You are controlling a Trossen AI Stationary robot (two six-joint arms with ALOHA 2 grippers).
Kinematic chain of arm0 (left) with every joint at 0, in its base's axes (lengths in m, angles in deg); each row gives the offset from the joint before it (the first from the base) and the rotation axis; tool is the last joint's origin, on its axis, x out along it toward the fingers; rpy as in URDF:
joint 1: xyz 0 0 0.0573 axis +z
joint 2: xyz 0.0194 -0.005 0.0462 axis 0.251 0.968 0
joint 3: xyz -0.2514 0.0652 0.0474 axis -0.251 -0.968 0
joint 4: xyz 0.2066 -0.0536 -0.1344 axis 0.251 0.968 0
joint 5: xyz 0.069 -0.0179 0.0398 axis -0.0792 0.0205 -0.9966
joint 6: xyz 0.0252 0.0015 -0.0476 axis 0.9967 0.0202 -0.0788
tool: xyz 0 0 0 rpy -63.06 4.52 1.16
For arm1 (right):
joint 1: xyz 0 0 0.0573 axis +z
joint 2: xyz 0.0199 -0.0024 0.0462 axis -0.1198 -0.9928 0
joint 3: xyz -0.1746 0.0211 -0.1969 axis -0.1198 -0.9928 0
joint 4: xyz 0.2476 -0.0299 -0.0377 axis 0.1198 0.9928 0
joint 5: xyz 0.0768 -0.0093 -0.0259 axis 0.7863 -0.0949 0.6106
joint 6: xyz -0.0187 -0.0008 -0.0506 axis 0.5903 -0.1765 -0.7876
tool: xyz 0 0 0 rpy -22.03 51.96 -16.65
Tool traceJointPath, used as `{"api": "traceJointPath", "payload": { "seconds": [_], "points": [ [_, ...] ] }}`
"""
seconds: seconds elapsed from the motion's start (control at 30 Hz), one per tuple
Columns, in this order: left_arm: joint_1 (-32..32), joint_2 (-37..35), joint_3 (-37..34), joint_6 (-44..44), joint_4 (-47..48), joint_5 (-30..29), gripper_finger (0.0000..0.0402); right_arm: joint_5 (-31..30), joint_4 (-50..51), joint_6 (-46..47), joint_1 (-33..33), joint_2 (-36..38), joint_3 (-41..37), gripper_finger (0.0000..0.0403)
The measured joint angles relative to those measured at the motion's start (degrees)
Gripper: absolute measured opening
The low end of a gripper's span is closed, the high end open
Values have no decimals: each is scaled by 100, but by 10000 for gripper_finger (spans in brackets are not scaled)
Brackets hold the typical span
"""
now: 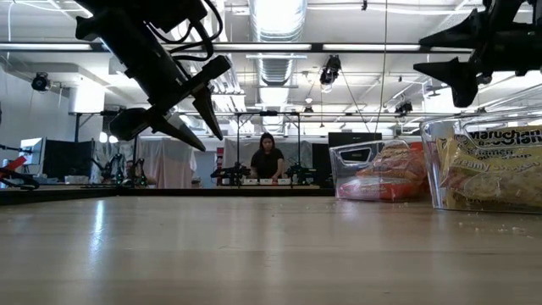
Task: Sort Maruchan noodles
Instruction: Return to Home Position
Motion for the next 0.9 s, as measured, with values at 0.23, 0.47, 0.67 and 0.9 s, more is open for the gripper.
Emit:
{"api": "traceJointPath", "payload": {
  "seconds": [0.23, 0.47, 0.67, 0.9],
  "points": [
    [0, 0, 2, 139, -18, 21, 131, 7, -55, 304, 0, 0, -367, 208],
    [0, 0, 4, 203, -24, 132, 131, 234, -49, 702, 0, 0, -617, 208],
    [0, 0, 4, 241, -38, 130, 131, 299, 51, 607, 1, -3, -621, 208],
    [0, 0, 4, 396, -144, 130, 131, 249, 59, 500, 0, -7, -621, 208]
  ]
}}
